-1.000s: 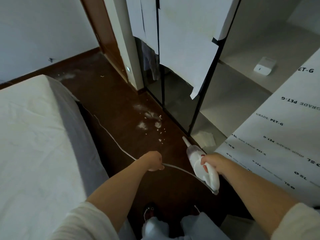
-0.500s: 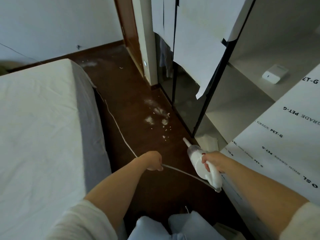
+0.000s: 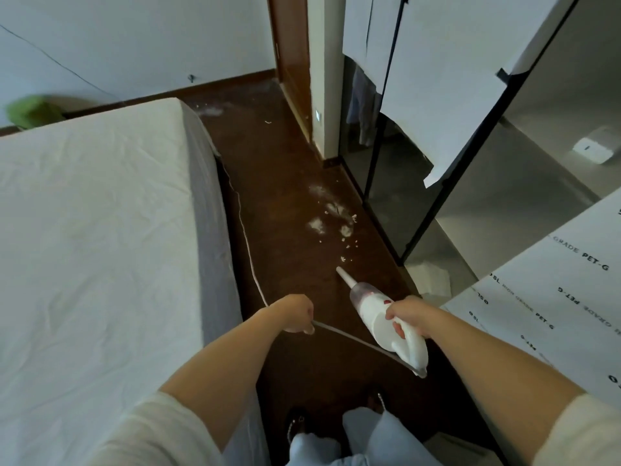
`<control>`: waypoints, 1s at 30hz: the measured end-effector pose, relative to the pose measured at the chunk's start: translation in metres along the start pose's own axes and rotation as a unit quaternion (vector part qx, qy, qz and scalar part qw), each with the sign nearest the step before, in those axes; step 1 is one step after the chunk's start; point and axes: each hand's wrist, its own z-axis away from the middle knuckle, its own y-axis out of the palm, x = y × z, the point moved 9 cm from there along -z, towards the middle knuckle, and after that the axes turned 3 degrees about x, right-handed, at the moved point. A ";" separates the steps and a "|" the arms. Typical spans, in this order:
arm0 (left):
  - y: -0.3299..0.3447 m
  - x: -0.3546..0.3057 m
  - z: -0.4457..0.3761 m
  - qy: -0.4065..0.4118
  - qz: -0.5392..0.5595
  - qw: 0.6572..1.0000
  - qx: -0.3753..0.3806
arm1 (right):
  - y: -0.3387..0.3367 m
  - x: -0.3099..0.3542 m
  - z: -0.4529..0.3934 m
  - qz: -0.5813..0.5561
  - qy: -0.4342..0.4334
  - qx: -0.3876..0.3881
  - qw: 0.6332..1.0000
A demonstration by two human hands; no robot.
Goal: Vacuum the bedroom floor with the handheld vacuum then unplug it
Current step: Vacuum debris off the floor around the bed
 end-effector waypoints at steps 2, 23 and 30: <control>0.006 0.010 0.006 0.006 -0.002 1.000 0.012 | 0.007 0.003 0.002 0.009 0.006 -0.002 1.000; 0.015 0.004 0.008 0.019 -0.060 0.998 -0.007 | 0.020 -0.041 0.029 -0.011 -0.011 -0.070 0.997; -0.008 0.015 0.002 -0.019 -0.030 0.998 -0.051 | 0.009 -0.011 0.007 0.004 -0.013 -0.069 0.997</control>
